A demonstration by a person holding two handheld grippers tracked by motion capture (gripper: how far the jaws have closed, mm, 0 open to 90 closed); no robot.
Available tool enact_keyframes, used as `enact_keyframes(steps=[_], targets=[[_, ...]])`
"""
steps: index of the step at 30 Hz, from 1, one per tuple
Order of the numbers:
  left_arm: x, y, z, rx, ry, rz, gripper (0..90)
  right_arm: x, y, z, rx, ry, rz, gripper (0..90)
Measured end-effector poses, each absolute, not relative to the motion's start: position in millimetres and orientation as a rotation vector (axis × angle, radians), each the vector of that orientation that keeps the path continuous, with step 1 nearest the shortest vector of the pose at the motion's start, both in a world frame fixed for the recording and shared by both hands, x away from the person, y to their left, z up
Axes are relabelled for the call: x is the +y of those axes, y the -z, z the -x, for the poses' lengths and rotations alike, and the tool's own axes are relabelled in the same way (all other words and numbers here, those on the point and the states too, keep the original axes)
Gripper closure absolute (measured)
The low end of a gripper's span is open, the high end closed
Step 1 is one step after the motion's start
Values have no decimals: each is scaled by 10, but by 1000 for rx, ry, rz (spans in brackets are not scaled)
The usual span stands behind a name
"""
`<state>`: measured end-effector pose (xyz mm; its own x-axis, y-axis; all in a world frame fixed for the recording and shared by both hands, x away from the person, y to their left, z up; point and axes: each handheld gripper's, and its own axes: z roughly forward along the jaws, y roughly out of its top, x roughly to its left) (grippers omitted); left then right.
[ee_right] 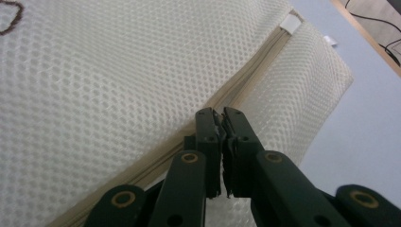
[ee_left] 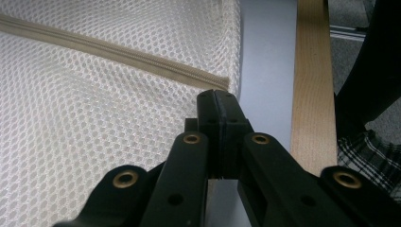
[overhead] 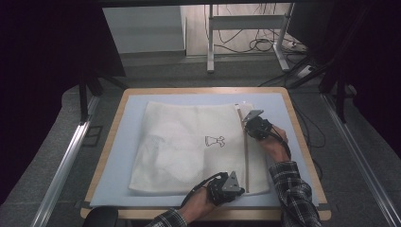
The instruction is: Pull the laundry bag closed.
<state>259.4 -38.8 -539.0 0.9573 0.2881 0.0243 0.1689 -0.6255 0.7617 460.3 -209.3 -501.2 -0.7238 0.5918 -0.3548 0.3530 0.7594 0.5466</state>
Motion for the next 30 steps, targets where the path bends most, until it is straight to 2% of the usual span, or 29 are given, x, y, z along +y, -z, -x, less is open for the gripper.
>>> enact_keyframes(steps=[30], targets=[[-389,5390,-2589,317,-188,-2260,900,-2098,5031,-4716,2445,-576,-682,844]])
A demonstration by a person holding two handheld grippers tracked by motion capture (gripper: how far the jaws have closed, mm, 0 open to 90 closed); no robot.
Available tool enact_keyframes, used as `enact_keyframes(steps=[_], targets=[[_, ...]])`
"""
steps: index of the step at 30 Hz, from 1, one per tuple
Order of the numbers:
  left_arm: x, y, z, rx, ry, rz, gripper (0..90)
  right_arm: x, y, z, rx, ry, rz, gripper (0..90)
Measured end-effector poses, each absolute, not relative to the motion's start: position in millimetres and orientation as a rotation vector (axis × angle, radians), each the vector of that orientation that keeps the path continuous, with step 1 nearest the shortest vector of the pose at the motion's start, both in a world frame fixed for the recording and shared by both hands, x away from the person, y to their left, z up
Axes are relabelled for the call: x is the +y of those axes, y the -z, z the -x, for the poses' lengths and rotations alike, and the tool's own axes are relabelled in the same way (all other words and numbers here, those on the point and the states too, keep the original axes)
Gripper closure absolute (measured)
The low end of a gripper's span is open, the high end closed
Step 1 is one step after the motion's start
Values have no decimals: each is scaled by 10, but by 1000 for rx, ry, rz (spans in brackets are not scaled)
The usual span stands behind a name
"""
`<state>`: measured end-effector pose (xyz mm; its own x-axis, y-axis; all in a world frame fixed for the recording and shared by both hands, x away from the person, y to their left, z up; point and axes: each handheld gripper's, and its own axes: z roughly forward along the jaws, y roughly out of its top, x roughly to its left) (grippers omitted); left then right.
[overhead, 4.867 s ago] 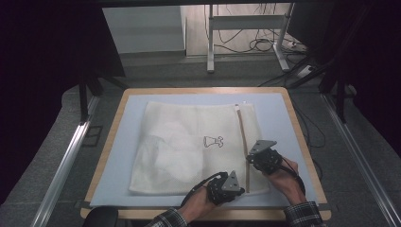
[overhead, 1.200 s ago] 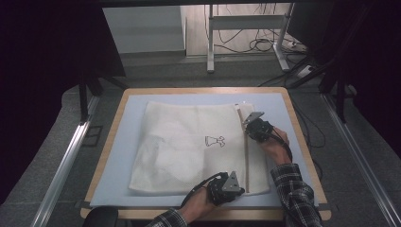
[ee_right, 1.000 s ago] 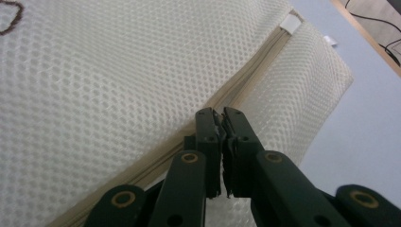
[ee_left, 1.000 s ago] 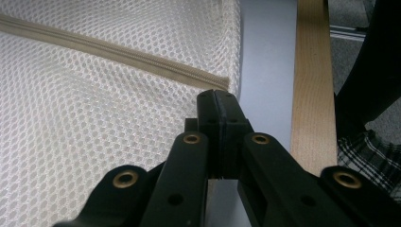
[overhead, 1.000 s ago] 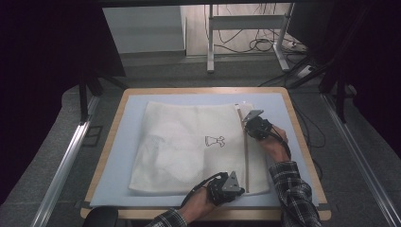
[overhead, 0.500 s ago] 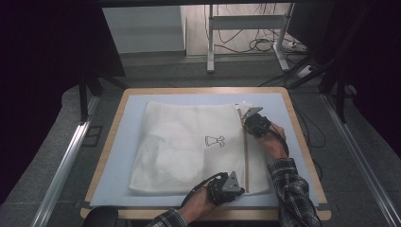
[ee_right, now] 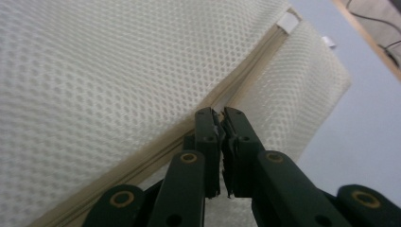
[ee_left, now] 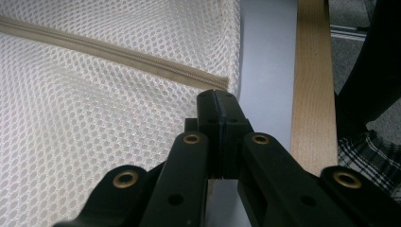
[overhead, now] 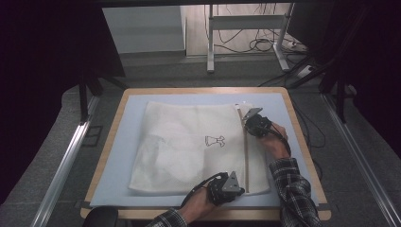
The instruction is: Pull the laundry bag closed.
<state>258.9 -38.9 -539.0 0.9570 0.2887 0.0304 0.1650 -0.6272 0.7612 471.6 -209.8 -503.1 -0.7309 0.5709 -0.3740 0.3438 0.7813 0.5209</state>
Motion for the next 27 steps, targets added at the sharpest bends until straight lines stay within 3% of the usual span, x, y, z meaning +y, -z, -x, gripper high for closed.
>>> enact_keyframes(steps=[27], targets=[[-388,5389,-2585,317,-191,-2261,900,-2001,5052,-5157,2371,-560,-759,844]])
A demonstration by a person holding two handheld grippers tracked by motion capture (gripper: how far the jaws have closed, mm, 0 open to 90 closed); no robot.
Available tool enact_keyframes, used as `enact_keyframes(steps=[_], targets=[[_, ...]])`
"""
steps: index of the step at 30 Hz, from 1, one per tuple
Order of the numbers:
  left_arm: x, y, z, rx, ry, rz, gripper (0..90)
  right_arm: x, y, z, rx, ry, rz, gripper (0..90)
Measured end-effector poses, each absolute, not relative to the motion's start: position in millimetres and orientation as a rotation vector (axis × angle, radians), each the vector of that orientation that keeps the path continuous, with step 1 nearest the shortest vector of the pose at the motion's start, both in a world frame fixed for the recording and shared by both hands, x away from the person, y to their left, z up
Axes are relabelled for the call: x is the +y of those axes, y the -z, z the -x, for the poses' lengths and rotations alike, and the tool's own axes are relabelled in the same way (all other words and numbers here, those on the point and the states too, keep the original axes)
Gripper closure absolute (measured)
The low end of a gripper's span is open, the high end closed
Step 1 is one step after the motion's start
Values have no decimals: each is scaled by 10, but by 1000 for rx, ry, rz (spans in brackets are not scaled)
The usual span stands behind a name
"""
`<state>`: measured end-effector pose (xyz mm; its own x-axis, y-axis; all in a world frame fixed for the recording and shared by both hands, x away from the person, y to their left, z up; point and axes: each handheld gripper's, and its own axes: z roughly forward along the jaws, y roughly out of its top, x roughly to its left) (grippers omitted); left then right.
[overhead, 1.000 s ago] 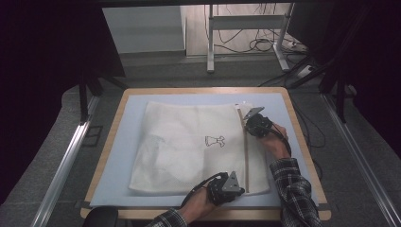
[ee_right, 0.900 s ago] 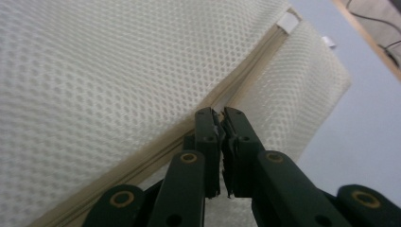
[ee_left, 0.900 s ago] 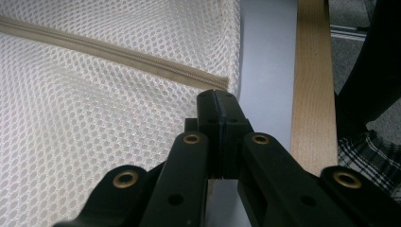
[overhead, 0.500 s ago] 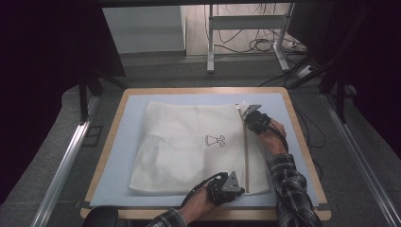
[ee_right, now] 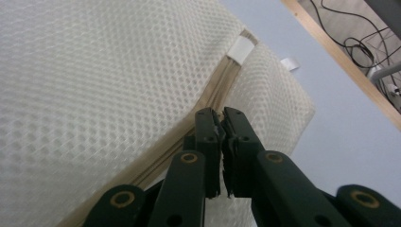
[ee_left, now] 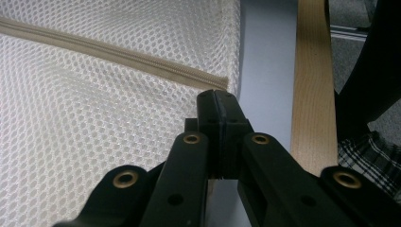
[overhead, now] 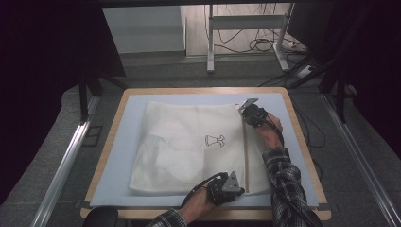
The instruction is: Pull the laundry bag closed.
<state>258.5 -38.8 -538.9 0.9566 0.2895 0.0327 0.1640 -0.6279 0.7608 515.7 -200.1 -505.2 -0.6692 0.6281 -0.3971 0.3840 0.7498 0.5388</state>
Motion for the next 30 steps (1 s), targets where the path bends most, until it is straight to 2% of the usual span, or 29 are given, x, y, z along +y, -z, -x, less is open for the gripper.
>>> enact_keyframes(steps=[11,23,30], targets=[[-388,5389,-2586,319,-189,-2261,900,-1875,5046,-5297,2372,-563,-751,843],[-388,5390,-2587,321,-187,-2260,900,-2030,5003,-5259,2421,-529,-752,840],[-390,5390,-2580,319,-194,-2261,900,-1961,5072,-5299,2357,-501,-721,848]])
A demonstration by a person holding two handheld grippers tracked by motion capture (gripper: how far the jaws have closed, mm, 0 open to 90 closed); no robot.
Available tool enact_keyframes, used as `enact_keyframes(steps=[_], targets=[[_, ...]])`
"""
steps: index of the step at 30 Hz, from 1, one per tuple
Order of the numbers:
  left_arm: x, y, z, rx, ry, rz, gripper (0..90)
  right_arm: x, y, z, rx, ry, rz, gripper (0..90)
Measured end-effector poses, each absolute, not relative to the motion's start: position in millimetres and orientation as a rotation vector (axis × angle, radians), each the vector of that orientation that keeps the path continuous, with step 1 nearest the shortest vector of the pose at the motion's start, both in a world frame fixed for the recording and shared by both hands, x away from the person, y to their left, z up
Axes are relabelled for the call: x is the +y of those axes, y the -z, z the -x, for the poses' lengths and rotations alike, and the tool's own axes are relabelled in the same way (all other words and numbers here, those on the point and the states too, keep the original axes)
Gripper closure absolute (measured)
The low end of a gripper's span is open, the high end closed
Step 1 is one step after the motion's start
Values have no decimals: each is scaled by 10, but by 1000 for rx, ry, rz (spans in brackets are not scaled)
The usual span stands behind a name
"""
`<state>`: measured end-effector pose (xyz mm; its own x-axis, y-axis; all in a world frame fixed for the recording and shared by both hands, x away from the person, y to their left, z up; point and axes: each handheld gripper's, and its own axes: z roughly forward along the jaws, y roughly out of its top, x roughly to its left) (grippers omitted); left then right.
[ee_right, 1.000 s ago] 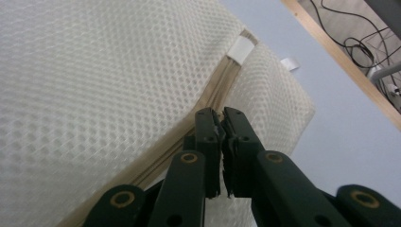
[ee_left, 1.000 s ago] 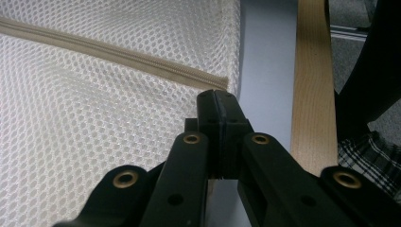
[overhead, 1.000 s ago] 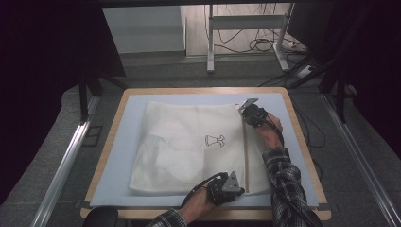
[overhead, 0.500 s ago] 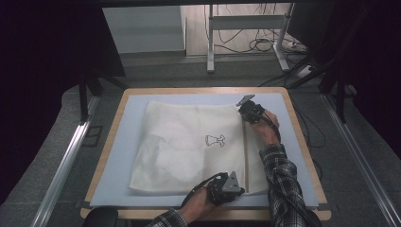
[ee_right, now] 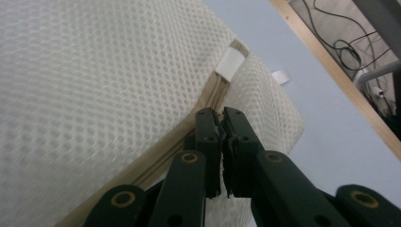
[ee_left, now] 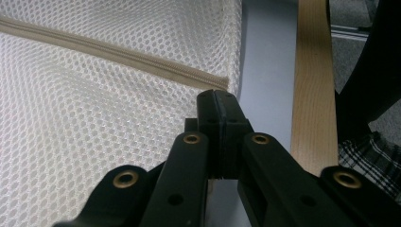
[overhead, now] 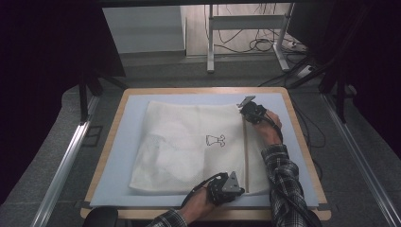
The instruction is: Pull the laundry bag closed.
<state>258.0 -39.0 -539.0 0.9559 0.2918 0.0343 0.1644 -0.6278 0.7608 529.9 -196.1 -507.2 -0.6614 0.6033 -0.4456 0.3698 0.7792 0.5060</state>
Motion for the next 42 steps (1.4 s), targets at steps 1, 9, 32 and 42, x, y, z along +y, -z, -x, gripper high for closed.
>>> enact_keyframes(steps=[1,9,32,42], targets=[[-390,5390,-2579,319,-195,-2261,900,-1945,5080,-5313,2348,-496,-725,849],[-384,5390,-2601,333,-165,-2254,900,-1895,5104,-5415,2311,-510,-783,848],[-330,5277,-2628,400,-246,-2207,541,-1901,5059,-5200,2322,-686,-863,750],[-287,5248,-2620,425,-222,-2219,362,-1967,5003,-5085,2307,-762,-905,632]])
